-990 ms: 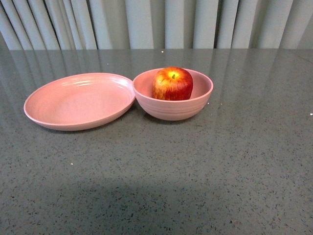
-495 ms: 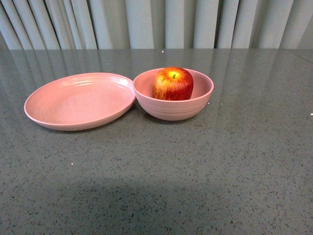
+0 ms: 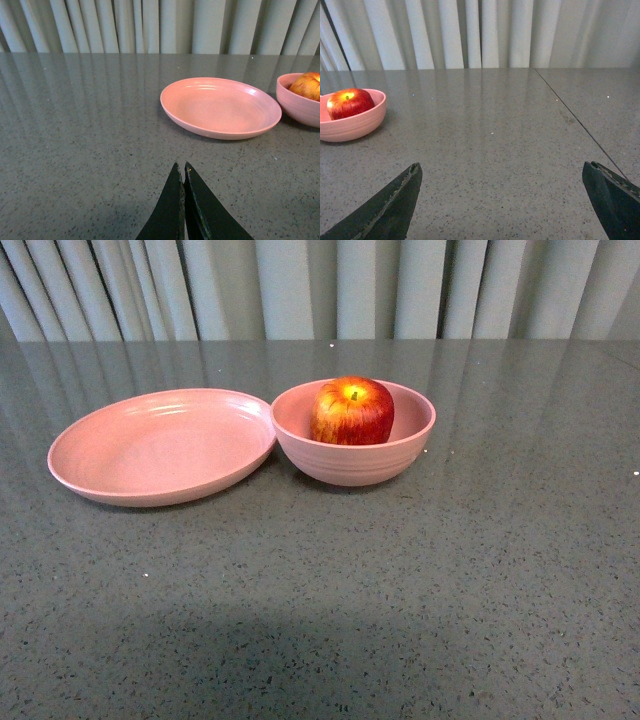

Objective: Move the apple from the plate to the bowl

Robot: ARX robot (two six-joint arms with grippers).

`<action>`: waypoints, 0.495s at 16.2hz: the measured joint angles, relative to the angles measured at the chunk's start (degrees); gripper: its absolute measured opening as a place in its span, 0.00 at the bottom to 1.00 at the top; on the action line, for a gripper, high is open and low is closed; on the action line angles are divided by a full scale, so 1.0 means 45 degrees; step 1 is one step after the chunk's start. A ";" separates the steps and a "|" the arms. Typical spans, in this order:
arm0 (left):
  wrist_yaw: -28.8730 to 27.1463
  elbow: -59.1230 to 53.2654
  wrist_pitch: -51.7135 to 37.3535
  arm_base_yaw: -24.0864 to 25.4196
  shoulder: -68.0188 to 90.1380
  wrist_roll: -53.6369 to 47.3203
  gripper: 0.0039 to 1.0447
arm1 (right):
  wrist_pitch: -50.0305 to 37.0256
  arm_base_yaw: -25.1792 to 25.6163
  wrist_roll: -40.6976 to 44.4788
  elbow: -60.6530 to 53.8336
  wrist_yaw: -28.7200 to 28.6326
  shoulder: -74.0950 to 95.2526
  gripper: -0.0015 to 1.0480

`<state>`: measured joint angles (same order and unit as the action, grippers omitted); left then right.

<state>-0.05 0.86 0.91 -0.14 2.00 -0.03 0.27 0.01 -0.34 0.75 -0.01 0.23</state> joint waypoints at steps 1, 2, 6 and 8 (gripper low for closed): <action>0.0039 0.0019 -0.0442 0.0000 -0.0306 -0.0005 0.01 | 0.0000 0.0000 0.0000 0.0000 0.0005 0.0000 0.94; -0.0005 -0.0010 -0.0121 0.0000 -0.0316 0.0000 0.01 | -0.0010 0.0000 0.0000 0.0000 0.0000 0.0000 0.94; 0.0005 0.0000 -0.0155 0.0010 -0.0316 0.0000 0.01 | -0.0010 0.0000 0.0000 0.0000 0.0000 0.0000 0.94; 0.0010 0.0000 -0.0155 0.0010 -0.0316 0.0010 0.02 | -0.0005 0.0000 0.0000 0.0000 0.0005 0.0000 0.94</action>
<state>-0.01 0.86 0.21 -0.10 0.58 0.01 0.25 0.01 -0.34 0.75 0.01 0.23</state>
